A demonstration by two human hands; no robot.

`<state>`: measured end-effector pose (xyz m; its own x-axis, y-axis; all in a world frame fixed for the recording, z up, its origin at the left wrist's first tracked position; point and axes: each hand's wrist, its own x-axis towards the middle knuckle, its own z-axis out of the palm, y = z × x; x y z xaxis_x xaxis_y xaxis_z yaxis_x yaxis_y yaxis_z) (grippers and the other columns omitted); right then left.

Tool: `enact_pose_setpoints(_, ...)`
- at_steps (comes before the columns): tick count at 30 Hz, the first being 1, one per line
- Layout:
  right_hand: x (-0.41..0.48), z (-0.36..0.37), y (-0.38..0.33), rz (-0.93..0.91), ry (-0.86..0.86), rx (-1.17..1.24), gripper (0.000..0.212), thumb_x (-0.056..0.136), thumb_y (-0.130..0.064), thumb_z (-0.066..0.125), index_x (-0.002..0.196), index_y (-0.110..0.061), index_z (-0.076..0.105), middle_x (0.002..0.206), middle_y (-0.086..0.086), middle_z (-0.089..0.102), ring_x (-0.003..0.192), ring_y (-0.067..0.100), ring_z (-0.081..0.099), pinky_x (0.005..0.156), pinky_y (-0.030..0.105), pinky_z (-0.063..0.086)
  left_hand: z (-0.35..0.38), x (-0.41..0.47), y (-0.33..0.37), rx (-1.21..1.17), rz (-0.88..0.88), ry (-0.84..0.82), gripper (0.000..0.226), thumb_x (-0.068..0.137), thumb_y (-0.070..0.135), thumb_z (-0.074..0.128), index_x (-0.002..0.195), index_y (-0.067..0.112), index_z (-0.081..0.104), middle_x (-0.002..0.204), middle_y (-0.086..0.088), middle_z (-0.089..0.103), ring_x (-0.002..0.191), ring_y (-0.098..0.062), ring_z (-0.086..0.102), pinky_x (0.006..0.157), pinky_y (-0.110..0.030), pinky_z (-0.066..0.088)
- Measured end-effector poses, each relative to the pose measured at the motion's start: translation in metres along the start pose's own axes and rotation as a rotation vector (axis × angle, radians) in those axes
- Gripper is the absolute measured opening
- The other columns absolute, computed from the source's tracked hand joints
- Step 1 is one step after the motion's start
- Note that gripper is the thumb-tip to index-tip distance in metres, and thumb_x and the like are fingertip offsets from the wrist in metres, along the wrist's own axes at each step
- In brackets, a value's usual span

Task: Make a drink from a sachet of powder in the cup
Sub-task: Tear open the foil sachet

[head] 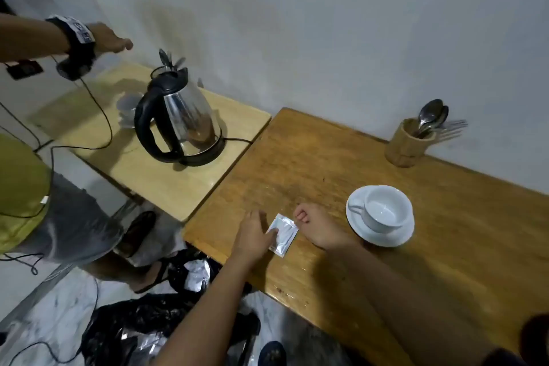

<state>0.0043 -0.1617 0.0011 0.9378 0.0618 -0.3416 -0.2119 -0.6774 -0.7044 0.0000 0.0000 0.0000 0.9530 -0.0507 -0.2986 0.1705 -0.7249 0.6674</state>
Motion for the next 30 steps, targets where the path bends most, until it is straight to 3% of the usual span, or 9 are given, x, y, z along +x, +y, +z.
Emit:
enact_pose_setpoints(5, 0.01, 0.015, -0.004, 0.074, 0.007, 0.006, 0.014, 0.08, -0.004, 0.055, 0.088, -0.016, 0.056, 0.086, 0.002, 0.056, 0.078, 0.019, 0.054, 0.075, 0.035, 0.05, 0.007, 0.0, -0.009, -0.038, -0.022, 0.007, 0.05, 0.072, 0.02, 0.073, 0.113, 0.002, 0.054, 0.11, -0.014, 0.056, 0.102, -0.029, 0.054, 0.083, -0.035, 0.044)
enact_pose_setpoints(10, 0.014, 0.014, -0.005, 0.119, 0.002, -0.009, 0.01, 0.081, -0.006, 0.058, 0.089, -0.012, 0.06, 0.083, 0.004, 0.058, 0.078, 0.02, 0.056, 0.069, 0.031, 0.046, 0.012, 0.003, -0.013, -0.087, -0.005, 0.001, 0.034, 0.069, 0.016, 0.076, 0.094, 0.01, 0.054, 0.093, -0.006, 0.052, 0.085, -0.022, 0.05, 0.069, -0.029, 0.039)
enact_pose_setpoints(14, 0.011, 0.012, -0.01, 0.143, -0.008, 0.028, 0.015, 0.082, -0.005, 0.05, 0.076, -0.014, 0.061, 0.084, 0.009, 0.065, 0.073, 0.019, 0.055, 0.061, 0.024, 0.041, 0.01, 0.007, -0.017, -0.079, -0.002, -0.062, 0.03, 0.067, 0.019, 0.079, 0.085, 0.014, 0.055, 0.091, -0.011, 0.057, 0.086, -0.028, 0.056, 0.073, -0.039, 0.05)
enact_pose_setpoints(16, 0.008, 0.005, -0.016, 0.12, -0.049, 0.042, 0.02, 0.082, -0.004, 0.048, 0.074, -0.015, 0.063, 0.082, 0.007, 0.065, 0.068, 0.015, 0.053, 0.054, 0.022, 0.039, 0.005, 0.009, -0.016, -0.023, 0.056, -0.095, 0.024, 0.07, 0.026, 0.078, 0.073, 0.018, 0.055, 0.084, -0.005, 0.053, 0.084, -0.025, 0.051, 0.065, -0.029, 0.044)
enact_pose_setpoints(18, 0.003, -0.006, -0.023, 0.083, -0.086, 0.041, 0.022, 0.082, -0.003, 0.05, 0.07, -0.017, 0.062, 0.076, 0.004, 0.062, 0.065, 0.013, 0.051, 0.054, 0.023, 0.038, -0.004, 0.009, -0.012, -0.069, 0.108, -0.135, 0.032, 0.074, 0.027, 0.075, 0.06, 0.026, 0.046, 0.078, 0.001, 0.046, 0.078, -0.016, 0.044, 0.057, -0.02, 0.032)
enact_pose_setpoints(22, -0.003, -0.035, -0.041, 0.029, -0.069, 0.055, 0.024, 0.081, -0.001, 0.051, 0.068, -0.02, 0.058, 0.07, 0.003, 0.058, 0.065, 0.016, 0.049, 0.059, 0.028, 0.036, -0.024, 0.009, 0.008, -0.328, 0.152, -0.247, 0.019, 0.084, 0.022, 0.065, 0.068, 0.021, 0.056, 0.066, 0.004, 0.047, 0.063, -0.01, 0.043, 0.061, -0.024, 0.035)
enact_pose_setpoints(24, -0.007, -0.054, -0.054, -0.022, -0.044, -0.005, 0.02, 0.082, 0.001, 0.05, 0.078, -0.015, 0.062, 0.074, 0.002, 0.057, 0.067, 0.014, 0.049, 0.06, 0.026, 0.038, -0.033, 0.011, 0.025, -0.382, 0.19, -0.297, 0.017, 0.086, 0.019, 0.062, 0.07, 0.018, 0.058, 0.066, 0.0, 0.048, 0.063, -0.012, 0.045, 0.063, -0.027, 0.037)
enact_pose_setpoints(26, -0.013, -0.076, -0.07, -0.075, 0.0, -0.057, 0.02, 0.082, 0.002, 0.049, 0.091, -0.007, 0.064, 0.079, 0.001, 0.056, 0.066, 0.01, 0.047, 0.058, 0.021, 0.038, -0.04, 0.012, 0.046, -0.397, 0.242, -0.33, 0.021, 0.087, 0.013, 0.06, 0.068, 0.02, 0.056, 0.063, 0.002, 0.048, 0.059, -0.007, 0.045, 0.059, -0.02, 0.037)
enact_pose_setpoints(30, -0.025, -0.117, -0.096, -0.169, 0.151, -0.148, 0.022, 0.08, 0.003, 0.047, 0.085, -0.007, 0.066, 0.078, 0.003, 0.06, 0.069, 0.016, 0.051, 0.06, 0.025, 0.041, -0.054, 0.015, 0.09, -0.395, 0.397, -0.297, 0.024, 0.087, 0.004, 0.059, 0.07, 0.021, 0.058, 0.061, 0.006, 0.046, 0.049, 0.008, 0.044, 0.051, -0.008, 0.032)
